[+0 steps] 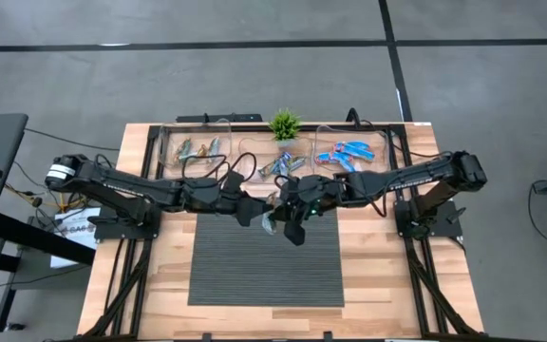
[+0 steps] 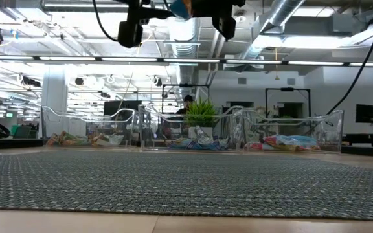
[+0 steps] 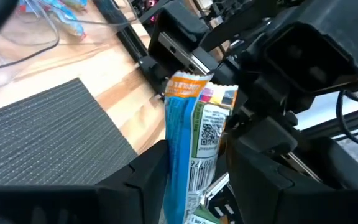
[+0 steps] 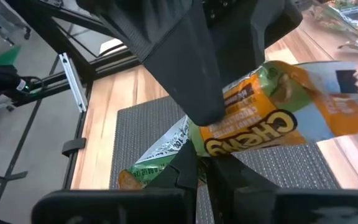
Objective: Pick and place Granola Bars by type
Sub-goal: Put the yellow granola bar into the left transparent bin
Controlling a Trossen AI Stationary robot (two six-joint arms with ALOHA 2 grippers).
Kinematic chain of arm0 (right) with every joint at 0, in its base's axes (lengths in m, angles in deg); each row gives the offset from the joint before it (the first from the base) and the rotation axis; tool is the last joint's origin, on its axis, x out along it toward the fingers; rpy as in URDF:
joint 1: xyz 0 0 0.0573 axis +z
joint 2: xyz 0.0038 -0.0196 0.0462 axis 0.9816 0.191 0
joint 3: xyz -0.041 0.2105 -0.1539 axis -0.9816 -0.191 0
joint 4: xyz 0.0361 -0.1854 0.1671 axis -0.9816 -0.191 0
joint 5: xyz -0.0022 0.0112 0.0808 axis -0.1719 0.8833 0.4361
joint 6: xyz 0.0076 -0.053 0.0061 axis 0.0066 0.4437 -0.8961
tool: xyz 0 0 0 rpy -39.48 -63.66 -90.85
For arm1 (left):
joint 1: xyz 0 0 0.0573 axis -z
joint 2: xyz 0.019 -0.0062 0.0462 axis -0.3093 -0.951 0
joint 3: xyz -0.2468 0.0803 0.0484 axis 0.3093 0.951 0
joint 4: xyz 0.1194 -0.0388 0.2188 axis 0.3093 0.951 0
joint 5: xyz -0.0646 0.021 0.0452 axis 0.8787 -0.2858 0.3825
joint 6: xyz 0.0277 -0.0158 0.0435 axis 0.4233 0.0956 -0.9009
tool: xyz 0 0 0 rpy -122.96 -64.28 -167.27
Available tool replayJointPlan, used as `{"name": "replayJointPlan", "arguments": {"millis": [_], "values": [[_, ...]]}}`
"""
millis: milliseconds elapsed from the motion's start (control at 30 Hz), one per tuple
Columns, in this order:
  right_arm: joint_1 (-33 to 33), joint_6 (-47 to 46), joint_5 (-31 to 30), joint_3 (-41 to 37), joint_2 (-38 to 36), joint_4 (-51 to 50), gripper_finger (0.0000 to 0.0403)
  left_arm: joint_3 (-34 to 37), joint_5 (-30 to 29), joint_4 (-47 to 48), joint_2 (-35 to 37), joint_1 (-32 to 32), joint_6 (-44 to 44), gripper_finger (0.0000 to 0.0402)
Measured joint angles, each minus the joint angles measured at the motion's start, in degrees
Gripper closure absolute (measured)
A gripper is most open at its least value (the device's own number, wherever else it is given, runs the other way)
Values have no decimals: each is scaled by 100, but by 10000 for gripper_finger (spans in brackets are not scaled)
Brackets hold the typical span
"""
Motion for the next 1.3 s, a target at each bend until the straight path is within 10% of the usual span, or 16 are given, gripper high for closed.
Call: {"name": "replayJointPlan", "arguments": {"millis": [233, 533, 900, 1300], "values": [[0, -2, 29, 0, -2, -4, 397, 0, 156, 1, 18, -52, -21, 265], [2, -4, 40, 0, 0, -20, 397, 0, 166, 69, 14, -52, -102, 385], [-94, -246, -222, 0, -12, -271, 331, -7, -252, 487, 14, -57, -109, 397], [-166, -363, -2650, 1271, -182, -3317, 263, -2, -2077, 2611, 304, -442, 467, 398]]}}
